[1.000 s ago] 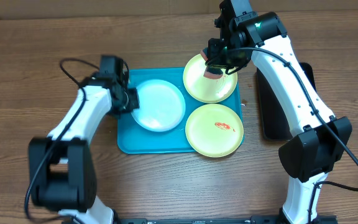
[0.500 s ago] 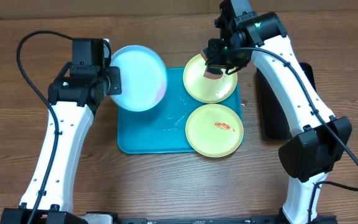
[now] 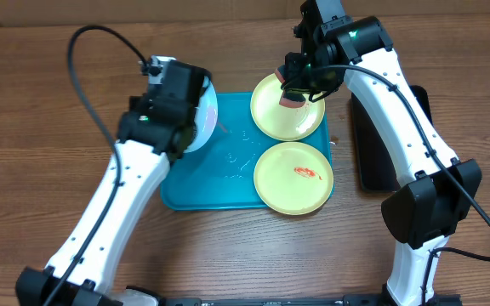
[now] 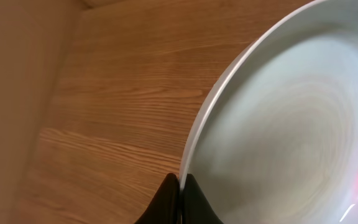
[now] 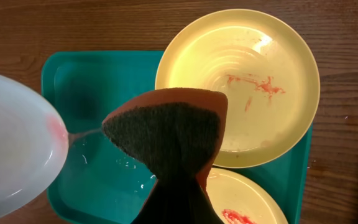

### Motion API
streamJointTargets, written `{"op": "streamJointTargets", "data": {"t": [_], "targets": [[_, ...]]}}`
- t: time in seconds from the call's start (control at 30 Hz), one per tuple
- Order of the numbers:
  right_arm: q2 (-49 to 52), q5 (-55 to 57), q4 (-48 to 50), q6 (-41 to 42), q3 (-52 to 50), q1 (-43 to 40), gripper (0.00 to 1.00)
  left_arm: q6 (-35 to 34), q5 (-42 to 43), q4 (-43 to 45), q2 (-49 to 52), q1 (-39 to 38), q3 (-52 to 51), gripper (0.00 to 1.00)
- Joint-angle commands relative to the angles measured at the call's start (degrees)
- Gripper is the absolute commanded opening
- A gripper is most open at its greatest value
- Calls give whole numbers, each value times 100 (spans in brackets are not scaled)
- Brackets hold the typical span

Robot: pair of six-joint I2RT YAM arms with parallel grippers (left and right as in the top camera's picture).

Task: Clean dirty plates on tray and stack at the side
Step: 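Lift the blue plate off the tray with the left gripper, then place the blue plate on the table left of the tray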

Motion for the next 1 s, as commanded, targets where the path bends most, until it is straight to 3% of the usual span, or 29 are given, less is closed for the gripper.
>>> {"op": "streamJointTargets", "data": {"t": [0.0,0.2,0.4,0.97], "targets": [[-52,11,11,-20,52,13,4,-564,-1285,-9,372,-297,63,4],[-52,11,9,-22,52,13,4,-909,-2168,-7,702,-629,63,4],[-52,11,-33,-20,52,13,4,-970,-2518,20,719,-831,66,4],[-52,11,-33,-22,52,13,4,-966,-2420,20,719,-852,66,4]]}}
